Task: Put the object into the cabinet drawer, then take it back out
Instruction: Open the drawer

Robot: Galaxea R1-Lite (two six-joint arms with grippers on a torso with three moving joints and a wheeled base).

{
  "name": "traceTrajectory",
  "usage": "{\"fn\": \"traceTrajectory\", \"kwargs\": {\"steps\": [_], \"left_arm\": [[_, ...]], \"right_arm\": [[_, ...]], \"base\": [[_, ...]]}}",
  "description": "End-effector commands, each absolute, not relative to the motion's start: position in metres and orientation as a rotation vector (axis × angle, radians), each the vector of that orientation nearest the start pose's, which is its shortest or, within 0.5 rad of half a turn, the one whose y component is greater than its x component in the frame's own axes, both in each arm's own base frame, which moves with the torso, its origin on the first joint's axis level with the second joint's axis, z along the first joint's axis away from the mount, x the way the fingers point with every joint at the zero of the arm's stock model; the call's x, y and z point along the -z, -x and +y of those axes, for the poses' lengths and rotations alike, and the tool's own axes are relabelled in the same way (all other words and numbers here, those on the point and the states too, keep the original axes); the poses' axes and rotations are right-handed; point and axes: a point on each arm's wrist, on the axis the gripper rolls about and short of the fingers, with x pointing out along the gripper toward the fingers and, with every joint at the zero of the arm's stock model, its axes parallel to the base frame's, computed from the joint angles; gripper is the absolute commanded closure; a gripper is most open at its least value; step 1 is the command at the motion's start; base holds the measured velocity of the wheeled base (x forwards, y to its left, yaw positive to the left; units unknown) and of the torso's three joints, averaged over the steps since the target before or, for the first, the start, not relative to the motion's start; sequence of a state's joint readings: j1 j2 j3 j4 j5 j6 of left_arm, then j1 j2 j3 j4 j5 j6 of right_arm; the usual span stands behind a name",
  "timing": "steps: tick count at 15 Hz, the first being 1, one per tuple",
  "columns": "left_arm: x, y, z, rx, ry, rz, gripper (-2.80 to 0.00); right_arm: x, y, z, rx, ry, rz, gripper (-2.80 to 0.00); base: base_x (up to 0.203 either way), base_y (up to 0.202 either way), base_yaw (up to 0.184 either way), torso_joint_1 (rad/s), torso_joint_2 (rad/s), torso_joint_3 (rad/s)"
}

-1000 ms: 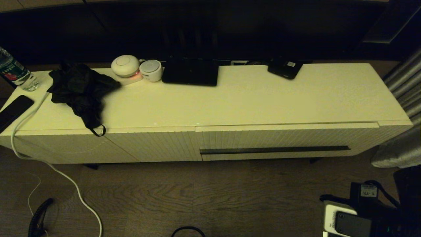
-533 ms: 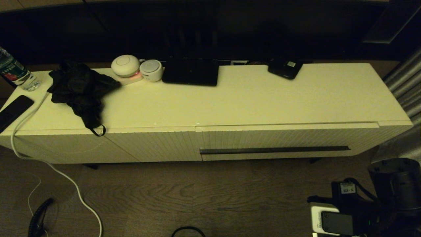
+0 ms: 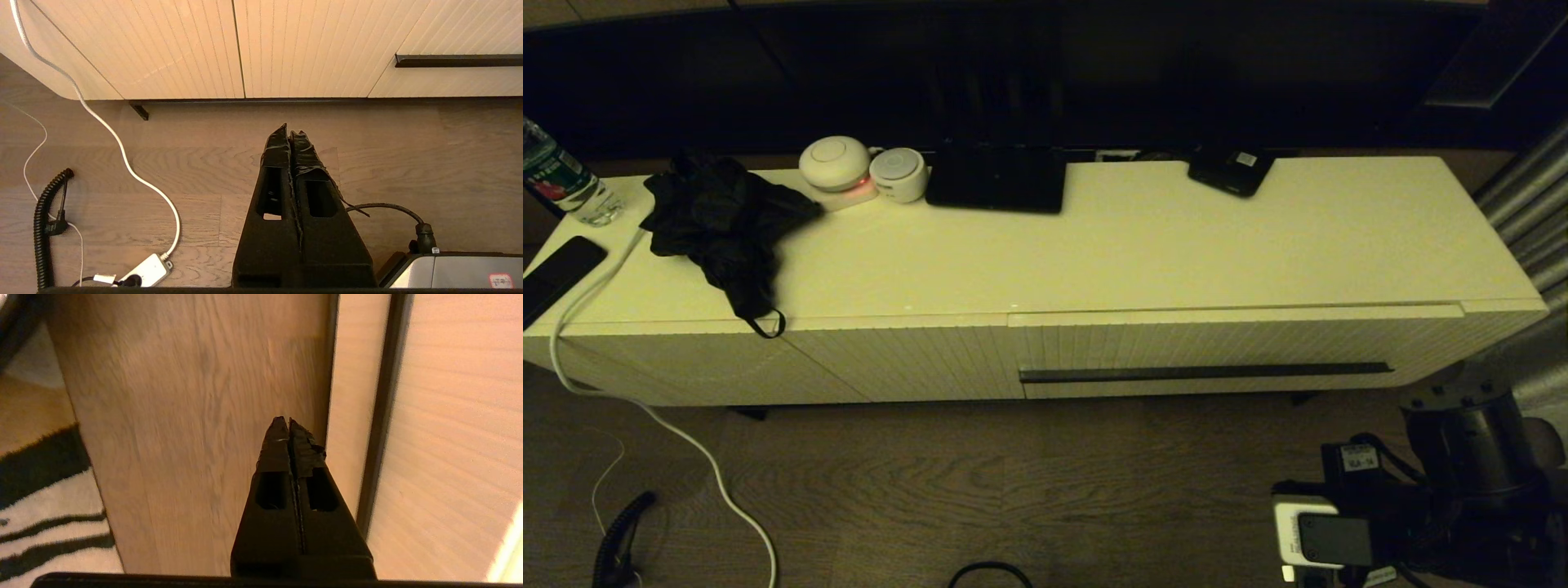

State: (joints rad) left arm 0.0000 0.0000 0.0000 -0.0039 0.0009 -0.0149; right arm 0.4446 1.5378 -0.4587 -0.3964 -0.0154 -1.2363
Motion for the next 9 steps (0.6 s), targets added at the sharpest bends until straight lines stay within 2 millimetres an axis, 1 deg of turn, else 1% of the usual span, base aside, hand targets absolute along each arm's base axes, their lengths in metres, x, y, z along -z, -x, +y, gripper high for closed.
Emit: {"fn": "traceTrajectory", "kwargs": {"steps": [1, 3, 5, 9], "left_arm": [[-0.076, 0.023, 0.0, -0.001, 0.015, -0.005, 0.0], [-0.075, 0.023, 0.0, -0.001, 0.015, -0.005, 0.0], [-0.075, 0.023, 0.0, -0.001, 0.015, -0.005, 0.0], [-0.076, 0.023, 0.0, -0.001, 0.015, -0.005, 0.0]], "right_arm": [[-0.109, -0.205, 0.097, -0.816, 1.321, 0.345, -2.8], [-0.107, -0.211, 0.096, -0.818, 1.306, 0.356, -2.8], [-0.101, -0.215, 0.092, -0.854, 1.287, 0.373, -2.8], [-0.094, -0.226, 0.08, -0.871, 1.338, 0.387, -2.8]], "base": [[0.0, 0.0, 0.0, 0.0, 0.0, 0.0], [0.0, 0.0, 0.0, 0.0, 0.0, 0.0], [0.0, 0.0, 0.0, 0.0, 0.0, 0.0], [0.0, 0.0, 0.0, 0.0, 0.0, 0.0]]}}
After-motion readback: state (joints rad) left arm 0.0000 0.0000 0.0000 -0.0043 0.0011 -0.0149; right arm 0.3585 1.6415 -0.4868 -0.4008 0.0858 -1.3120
